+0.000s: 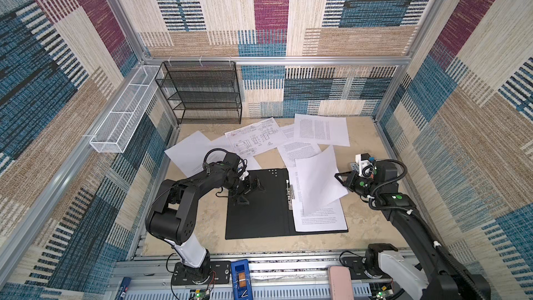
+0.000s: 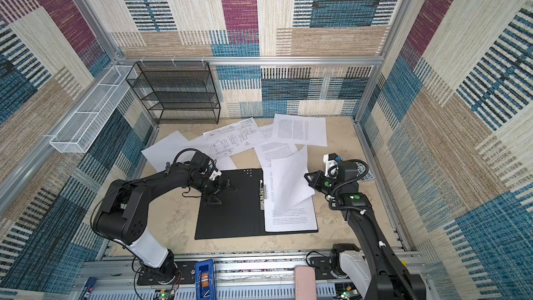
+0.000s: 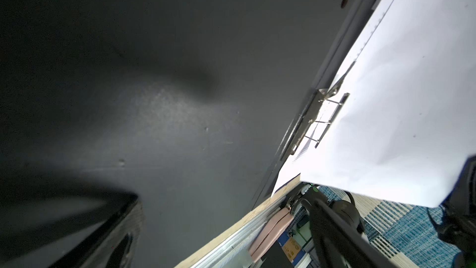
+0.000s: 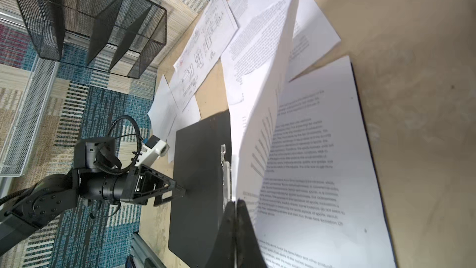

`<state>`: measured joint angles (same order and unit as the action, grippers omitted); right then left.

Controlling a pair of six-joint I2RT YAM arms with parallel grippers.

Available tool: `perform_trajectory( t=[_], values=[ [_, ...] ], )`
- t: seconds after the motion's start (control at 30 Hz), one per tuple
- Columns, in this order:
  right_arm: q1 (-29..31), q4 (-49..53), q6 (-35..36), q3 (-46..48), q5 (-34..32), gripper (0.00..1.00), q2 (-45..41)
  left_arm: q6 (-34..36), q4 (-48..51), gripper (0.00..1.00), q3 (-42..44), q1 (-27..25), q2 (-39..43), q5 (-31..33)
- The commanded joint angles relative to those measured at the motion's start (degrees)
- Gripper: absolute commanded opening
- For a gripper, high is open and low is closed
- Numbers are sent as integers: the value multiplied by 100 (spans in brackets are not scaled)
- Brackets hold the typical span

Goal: Put the files into the folder
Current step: 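Carry the sheet onto the folder with the right gripper while left returns to clip, then release the sheet on the folder and draw the right gripper back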

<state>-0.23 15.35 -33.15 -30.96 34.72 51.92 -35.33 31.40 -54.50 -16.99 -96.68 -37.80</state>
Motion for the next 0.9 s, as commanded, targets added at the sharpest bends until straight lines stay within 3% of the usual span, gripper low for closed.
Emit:
perform_trajectory(
  t=[0.0,0.53,0.87],
  values=[
    [-3,167,-82,302,-259,0,-350,-103,-184,100,22,-6,-63,144],
    [5,373,-33,1302,-708,0,-1006,-88,-165,100,62,-5,-219,188],
    [6,346,-69,1481,-848,0,-940,-106,-144,100,79,2,-247,249]
  ],
)
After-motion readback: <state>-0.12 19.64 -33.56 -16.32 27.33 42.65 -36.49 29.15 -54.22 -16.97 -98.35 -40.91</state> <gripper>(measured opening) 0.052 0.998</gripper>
